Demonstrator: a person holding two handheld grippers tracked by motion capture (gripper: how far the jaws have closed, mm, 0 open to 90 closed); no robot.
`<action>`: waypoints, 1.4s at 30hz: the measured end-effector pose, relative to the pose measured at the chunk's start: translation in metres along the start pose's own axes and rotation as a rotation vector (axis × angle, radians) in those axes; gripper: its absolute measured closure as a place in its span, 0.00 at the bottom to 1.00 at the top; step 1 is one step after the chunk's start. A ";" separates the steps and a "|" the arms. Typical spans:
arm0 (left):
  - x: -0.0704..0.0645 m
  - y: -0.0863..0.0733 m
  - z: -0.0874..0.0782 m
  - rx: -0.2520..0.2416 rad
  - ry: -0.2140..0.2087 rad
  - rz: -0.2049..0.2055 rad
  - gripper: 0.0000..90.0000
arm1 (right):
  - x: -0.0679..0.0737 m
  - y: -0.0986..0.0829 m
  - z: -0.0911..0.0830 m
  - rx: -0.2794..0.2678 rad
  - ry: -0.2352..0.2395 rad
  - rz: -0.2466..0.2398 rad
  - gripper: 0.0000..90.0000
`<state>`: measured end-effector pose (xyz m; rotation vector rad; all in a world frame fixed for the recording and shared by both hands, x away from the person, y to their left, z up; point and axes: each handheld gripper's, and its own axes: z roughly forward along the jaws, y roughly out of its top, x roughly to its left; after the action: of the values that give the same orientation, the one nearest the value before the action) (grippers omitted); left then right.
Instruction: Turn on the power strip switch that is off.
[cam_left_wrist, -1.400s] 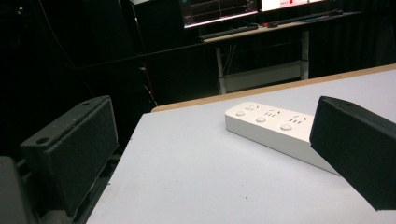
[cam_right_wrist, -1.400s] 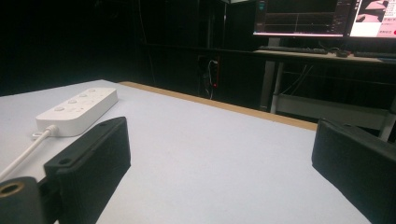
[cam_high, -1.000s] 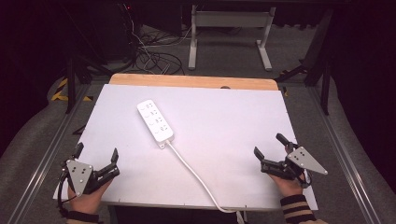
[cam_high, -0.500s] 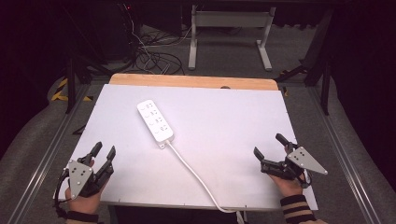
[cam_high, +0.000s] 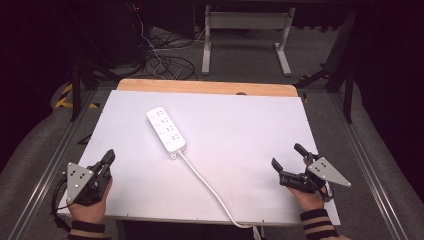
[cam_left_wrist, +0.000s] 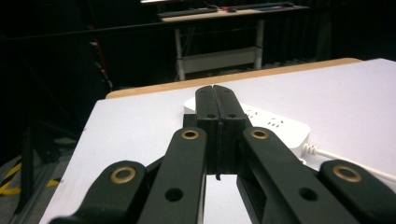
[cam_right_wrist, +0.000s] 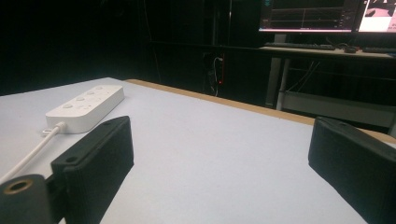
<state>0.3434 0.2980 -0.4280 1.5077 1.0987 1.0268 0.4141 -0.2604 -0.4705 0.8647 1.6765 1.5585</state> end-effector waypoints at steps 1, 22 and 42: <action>0.001 0.003 0.002 0.012 -0.003 0.010 1.00 | 0.000 0.000 0.000 0.001 0.001 0.001 0.08; -0.037 0.070 0.074 0.260 -0.122 0.137 1.00 | -0.001 0.000 -0.002 0.008 -0.008 -0.004 0.08; -0.078 0.043 0.180 0.658 -0.152 0.190 1.00 | 0.001 -0.002 -0.001 0.034 0.001 -0.002 0.11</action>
<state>0.5042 0.1777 -0.4237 2.2087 1.2686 0.6791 0.4123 -0.2605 -0.4723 0.8796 1.7087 1.5329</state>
